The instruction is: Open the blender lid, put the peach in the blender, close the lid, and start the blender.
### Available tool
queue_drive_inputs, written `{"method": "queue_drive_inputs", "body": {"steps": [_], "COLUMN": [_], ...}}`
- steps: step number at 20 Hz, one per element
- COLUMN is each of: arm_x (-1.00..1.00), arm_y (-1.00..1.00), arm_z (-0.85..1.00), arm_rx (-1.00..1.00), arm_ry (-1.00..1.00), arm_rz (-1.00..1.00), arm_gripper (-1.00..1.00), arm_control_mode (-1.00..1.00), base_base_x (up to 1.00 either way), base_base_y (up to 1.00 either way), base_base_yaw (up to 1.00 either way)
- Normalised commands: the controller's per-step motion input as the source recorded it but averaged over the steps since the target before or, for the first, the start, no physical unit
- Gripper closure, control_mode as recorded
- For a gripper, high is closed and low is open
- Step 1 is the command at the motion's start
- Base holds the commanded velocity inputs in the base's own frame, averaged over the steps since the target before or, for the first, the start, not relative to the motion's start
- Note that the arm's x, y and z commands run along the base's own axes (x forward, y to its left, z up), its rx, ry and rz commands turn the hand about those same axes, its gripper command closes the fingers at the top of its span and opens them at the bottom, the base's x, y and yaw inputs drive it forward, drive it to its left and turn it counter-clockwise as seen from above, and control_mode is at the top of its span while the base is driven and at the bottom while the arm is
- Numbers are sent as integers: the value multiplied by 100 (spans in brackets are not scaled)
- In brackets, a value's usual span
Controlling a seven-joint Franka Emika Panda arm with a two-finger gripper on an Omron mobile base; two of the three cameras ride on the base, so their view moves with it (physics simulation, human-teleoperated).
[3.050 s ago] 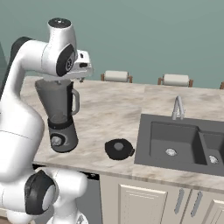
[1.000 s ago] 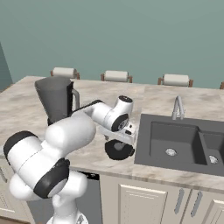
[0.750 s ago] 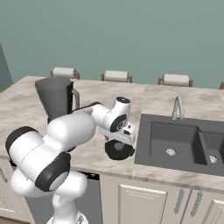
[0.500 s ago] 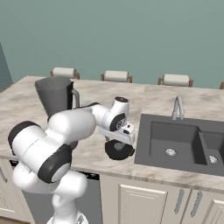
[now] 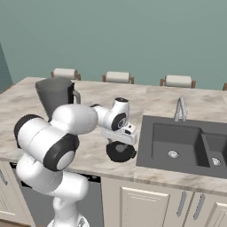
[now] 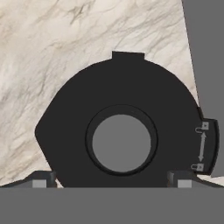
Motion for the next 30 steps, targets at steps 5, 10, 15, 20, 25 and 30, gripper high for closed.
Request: {"method": "queue_drive_inputs", "body": {"steps": [5,10,15,20,25,30], "arm_x": [0,-2,9,8,7,0], "arm_y": [-1,0,0,0,1,7], "arm_z": [-23,-26,-11,-2,-8,-32], "arm_rx": [-1,0,0,0,0,0], "arm_ry": [0,0,0,0,0,0], "arm_rz": [0,0,0,0,0,0], "arm_gripper": [-100,-100,-100,-100,100,100], "arm_control_mode": [-100,-100,-100,-100,-100,-100], "base_base_x": [0,0,0,0,0,0], "base_base_y": [0,0,0,0,0,0], "base_base_yaw": [0,0,0,0,0,0]}}
